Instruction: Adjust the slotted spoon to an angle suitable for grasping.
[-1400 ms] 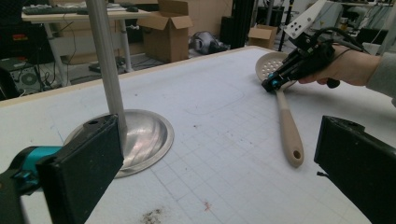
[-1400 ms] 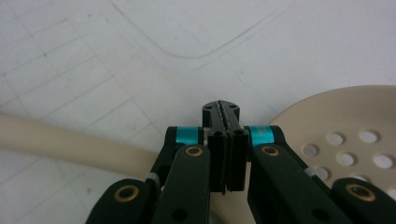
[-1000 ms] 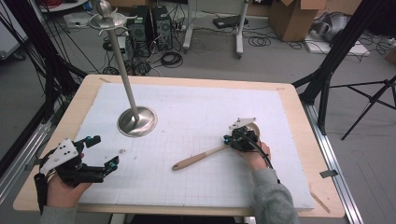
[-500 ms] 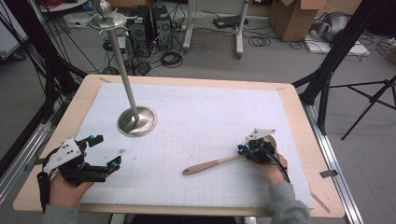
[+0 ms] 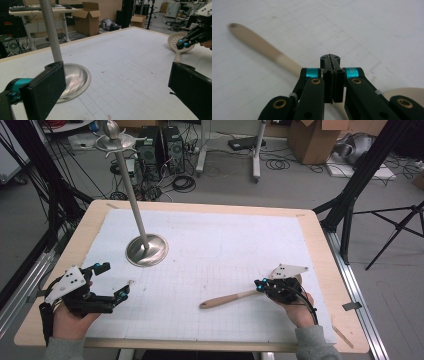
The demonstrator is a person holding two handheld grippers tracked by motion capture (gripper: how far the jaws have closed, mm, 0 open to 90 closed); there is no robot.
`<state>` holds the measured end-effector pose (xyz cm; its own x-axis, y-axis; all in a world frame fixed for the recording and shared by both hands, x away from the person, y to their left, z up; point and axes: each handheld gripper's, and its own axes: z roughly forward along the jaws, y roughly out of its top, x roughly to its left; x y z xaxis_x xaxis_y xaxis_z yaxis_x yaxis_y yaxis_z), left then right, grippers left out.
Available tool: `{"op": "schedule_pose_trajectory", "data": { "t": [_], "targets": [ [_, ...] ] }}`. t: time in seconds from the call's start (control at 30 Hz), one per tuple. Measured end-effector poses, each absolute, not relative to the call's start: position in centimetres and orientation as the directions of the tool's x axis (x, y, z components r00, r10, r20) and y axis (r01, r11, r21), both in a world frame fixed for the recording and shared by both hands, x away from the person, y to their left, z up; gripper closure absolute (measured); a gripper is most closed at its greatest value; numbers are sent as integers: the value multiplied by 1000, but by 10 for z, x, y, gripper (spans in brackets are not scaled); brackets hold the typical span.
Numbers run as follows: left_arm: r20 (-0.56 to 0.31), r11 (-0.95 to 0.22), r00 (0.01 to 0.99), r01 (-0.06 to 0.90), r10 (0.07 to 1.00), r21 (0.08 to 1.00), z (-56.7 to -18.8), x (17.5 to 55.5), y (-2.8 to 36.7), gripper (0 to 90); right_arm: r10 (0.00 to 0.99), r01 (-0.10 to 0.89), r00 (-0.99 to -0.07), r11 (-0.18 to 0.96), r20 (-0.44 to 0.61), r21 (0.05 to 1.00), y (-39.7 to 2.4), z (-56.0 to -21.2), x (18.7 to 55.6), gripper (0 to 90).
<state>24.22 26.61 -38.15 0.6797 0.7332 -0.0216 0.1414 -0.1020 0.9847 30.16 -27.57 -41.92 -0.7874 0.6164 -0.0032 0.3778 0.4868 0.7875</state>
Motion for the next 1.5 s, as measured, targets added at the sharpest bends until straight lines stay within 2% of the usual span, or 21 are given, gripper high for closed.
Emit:
{"op": "schedule_pose_trajectory", "data": {
  "t": [0.2,0.4,0.67,0.97,1.13,1.47,1.5],
  "targets": [
    [-17,-105,681,138,732,985,-381,242,265,18,516,322,-856,502,21,803,-254,-421,280,900],
    [-17,-105,684,137,729,985,-381,243,264,18,411,242,-912,544,-4,803,-223,-429,273,900],
    [-18,-104,679,139,734,985,-381,242,267,18,373,248,-928,578,19,778,-199,-442,280,900],
    [-18,-100,673,137,739,986,-380,238,270,18,415,280,-910,561,28,779,-187,-448,295,900],
    [-20,-101,671,140,742,985,-381,236,271,18,486,305,-874,561,-8,770,-174,-447,313,900],
    [-23,-92,665,138,747,986,-381,232,275,17,565,351,-825,530,-13,772,-160,-447,342,900],
    [-22,-92,663,137,748,986,-380,231,275,17,584,377,-811,500,18,779,-160,-447,351,900]
  ]
}}
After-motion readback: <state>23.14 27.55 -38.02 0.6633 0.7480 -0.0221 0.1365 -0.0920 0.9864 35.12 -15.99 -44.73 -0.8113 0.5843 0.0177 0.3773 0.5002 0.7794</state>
